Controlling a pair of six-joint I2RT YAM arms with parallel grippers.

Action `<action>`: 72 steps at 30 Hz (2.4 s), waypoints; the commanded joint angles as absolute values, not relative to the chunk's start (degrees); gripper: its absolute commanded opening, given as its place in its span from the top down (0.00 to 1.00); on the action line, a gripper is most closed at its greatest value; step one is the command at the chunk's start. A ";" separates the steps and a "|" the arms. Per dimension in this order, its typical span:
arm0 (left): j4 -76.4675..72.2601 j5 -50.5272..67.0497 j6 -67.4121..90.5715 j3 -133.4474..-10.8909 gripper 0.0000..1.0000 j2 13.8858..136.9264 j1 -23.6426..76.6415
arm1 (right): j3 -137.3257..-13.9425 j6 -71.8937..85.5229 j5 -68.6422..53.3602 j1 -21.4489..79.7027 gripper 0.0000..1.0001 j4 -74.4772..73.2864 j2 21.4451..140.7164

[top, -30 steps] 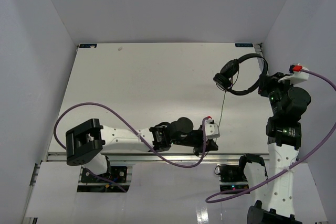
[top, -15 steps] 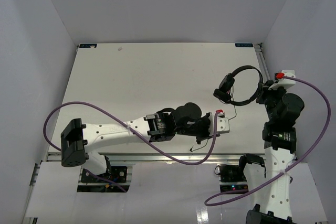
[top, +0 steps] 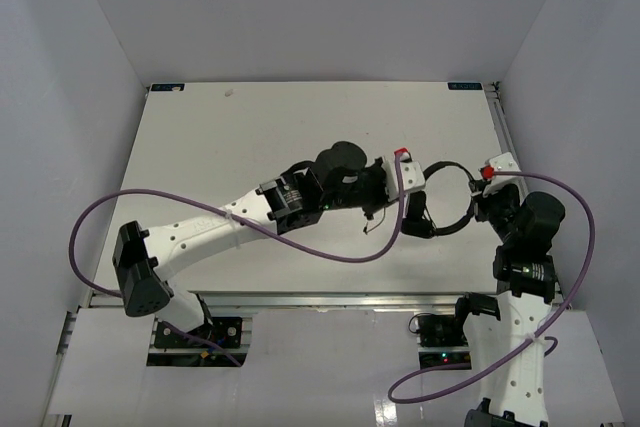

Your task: Wrap the headphones

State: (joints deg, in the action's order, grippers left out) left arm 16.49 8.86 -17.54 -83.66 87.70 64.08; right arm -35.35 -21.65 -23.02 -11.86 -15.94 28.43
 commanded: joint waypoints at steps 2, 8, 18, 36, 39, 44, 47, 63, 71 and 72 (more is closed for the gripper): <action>15.38 11.34 -17.72 -84.41 1.00 88.97 58.71 | -39.29 -24.64 -37.08 -11.51 0.92 -19.63 28.36; 10.32 13.08 -15.50 -77.74 1.00 87.41 54.89 | -43.44 -18.33 -42.07 -11.51 0.92 -21.69 30.70; -6.47 21.58 -8.91 -63.79 1.00 80.49 50.87 | -50.87 0.69 -46.31 -11.51 0.92 -21.18 38.30; -34.73 31.73 4.28 -54.88 0.69 82.97 50.54 | -56.84 22.71 -51.68 -11.60 0.92 -14.54 44.82; -39.69 32.38 6.11 -52.33 0.60 83.40 50.57 | -57.63 25.28 -51.54 -11.60 0.92 -12.98 45.24; -48.24 34.35 9.62 -49.60 0.49 85.65 50.62 | -59.50 27.27 -51.05 -11.53 0.92 -11.77 45.90; -52.48 35.57 11.62 -48.96 0.47 88.19 50.58 | -60.92 28.23 -50.98 -11.60 0.92 -11.35 46.44; -58.52 26.45 9.84 -40.16 0.39 84.31 50.62 | -62.99 30.91 -50.89 -11.78 0.92 -9.76 47.61; -57.51 17.25 7.16 -35.99 0.39 79.49 52.32 | -61.56 31.25 -50.68 -11.78 0.92 -8.10 47.31; -57.21 18.90 7.84 -36.78 0.38 80.49 52.58 | -61.43 31.56 -50.81 -11.78 0.92 -7.74 47.38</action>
State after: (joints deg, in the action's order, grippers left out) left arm -56.61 20.62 8.13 -35.51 79.68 51.59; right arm -60.51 29.44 -49.87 -11.62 -12.47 48.10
